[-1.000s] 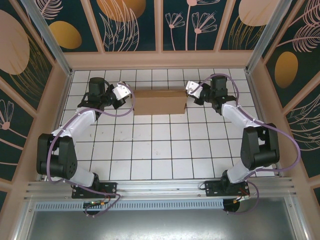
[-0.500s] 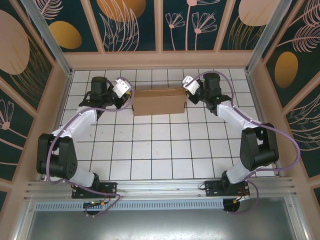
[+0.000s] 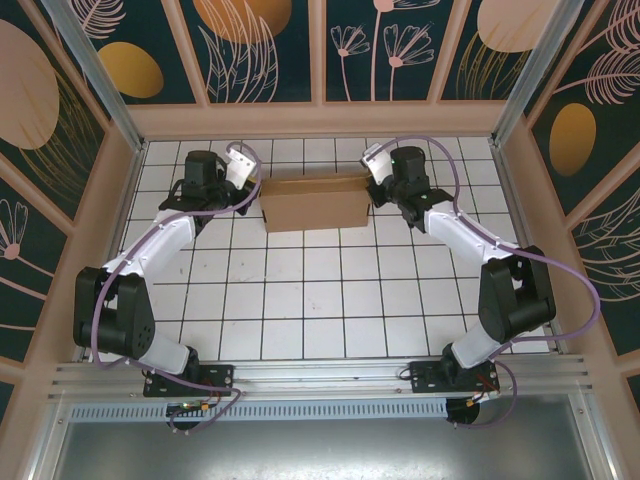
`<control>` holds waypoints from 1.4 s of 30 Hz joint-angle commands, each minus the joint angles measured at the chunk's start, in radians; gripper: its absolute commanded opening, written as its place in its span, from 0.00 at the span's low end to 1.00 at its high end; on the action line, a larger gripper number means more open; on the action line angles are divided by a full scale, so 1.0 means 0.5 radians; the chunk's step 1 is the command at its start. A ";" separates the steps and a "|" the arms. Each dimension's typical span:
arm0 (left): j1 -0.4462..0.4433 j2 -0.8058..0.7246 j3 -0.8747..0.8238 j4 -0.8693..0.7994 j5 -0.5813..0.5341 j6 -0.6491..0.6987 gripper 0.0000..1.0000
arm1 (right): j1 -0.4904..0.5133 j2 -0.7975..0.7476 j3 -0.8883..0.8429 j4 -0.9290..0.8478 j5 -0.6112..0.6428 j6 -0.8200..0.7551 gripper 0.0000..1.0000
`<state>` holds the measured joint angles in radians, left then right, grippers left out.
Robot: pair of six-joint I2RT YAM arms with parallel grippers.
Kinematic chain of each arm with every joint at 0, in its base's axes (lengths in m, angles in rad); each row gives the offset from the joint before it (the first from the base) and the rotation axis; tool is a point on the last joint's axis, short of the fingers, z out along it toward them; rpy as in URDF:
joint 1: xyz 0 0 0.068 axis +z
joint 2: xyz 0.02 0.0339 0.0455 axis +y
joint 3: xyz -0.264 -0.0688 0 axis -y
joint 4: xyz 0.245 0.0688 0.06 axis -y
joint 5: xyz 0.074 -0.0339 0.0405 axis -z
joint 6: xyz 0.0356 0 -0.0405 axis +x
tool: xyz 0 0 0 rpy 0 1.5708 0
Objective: Fold the paper box
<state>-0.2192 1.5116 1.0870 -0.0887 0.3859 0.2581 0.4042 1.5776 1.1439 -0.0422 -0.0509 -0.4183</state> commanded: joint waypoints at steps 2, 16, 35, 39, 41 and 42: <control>-0.086 0.017 0.094 -0.092 0.162 -0.273 0.00 | 0.100 0.025 0.093 -0.095 -0.130 0.287 0.00; -0.085 0.011 0.116 -0.022 0.164 -0.641 0.00 | 0.091 0.129 0.369 -0.318 -0.208 0.955 0.00; -0.085 0.051 0.187 -0.086 0.107 -0.668 0.00 | 0.051 0.343 0.774 -0.809 -0.432 1.167 0.00; -0.089 0.051 0.167 -0.086 0.104 -0.640 0.00 | 0.034 0.377 0.849 -0.879 -0.462 1.210 0.00; -0.089 0.051 0.167 -0.095 0.083 -0.628 0.00 | 0.024 0.387 0.890 -0.911 -0.466 1.241 0.00; -0.089 0.052 0.171 -0.103 0.073 -0.622 0.00 | 0.018 0.396 0.916 -0.932 -0.474 1.253 0.00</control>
<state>-0.2245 1.5215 1.1450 -0.1467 0.3382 -0.0723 0.3897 1.7592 1.5417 -0.4858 -0.1326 0.1616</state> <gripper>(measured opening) 0.059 0.050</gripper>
